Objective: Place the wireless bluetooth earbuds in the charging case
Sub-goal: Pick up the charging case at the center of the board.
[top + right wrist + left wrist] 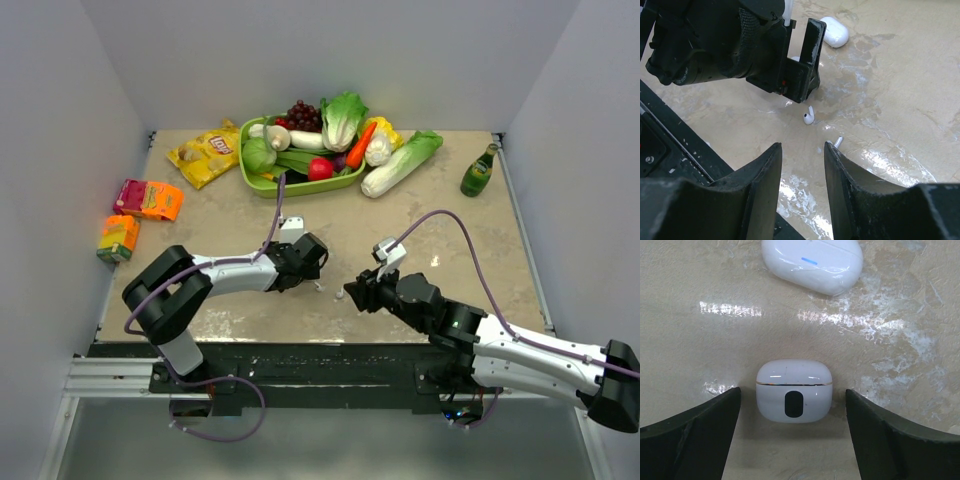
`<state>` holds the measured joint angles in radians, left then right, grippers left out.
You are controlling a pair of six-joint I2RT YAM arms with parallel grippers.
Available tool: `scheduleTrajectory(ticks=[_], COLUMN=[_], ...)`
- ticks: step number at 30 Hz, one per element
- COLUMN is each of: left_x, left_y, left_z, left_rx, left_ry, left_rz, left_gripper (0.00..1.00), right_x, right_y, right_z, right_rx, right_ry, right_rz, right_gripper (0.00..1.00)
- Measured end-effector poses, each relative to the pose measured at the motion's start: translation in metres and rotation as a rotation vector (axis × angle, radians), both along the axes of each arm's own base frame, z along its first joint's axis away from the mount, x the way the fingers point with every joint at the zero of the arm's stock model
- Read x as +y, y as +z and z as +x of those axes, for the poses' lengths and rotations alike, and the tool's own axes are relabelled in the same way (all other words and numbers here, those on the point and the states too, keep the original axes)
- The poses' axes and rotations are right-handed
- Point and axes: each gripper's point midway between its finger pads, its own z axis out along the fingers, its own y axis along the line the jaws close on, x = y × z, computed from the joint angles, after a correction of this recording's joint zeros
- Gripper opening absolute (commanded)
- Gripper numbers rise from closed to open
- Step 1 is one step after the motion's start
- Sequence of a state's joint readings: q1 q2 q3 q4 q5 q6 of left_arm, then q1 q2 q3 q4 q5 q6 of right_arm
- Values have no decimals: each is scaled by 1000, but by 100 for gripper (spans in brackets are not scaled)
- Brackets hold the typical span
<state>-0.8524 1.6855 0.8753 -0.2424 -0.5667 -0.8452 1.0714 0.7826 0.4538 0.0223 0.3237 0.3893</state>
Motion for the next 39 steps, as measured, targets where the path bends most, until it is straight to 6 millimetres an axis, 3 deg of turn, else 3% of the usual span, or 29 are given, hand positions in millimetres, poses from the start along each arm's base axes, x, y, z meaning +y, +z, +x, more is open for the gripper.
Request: scheduleTrajectory(ticks=[6,21,28,39], left_x=[3,8,7,5], left_y=[-1,-1,-1,-1], left_z=[2,9,7,3], left_rx=[-2,-21,-20,-17], left_ry=[3,3,-1,-10], left_rz=[1,-20,-18,-11], left_gripper=[78,79,72,77], right_x=[0,0,0,0], right_y=[0,-2,-2,-2], right_z=[0,0,0,0], right_rx=[0,2,3,3], right_ry=[0,0,0,0], right_rz=[0,-2,-3,-4], right_gripper=[43,43,43,43])
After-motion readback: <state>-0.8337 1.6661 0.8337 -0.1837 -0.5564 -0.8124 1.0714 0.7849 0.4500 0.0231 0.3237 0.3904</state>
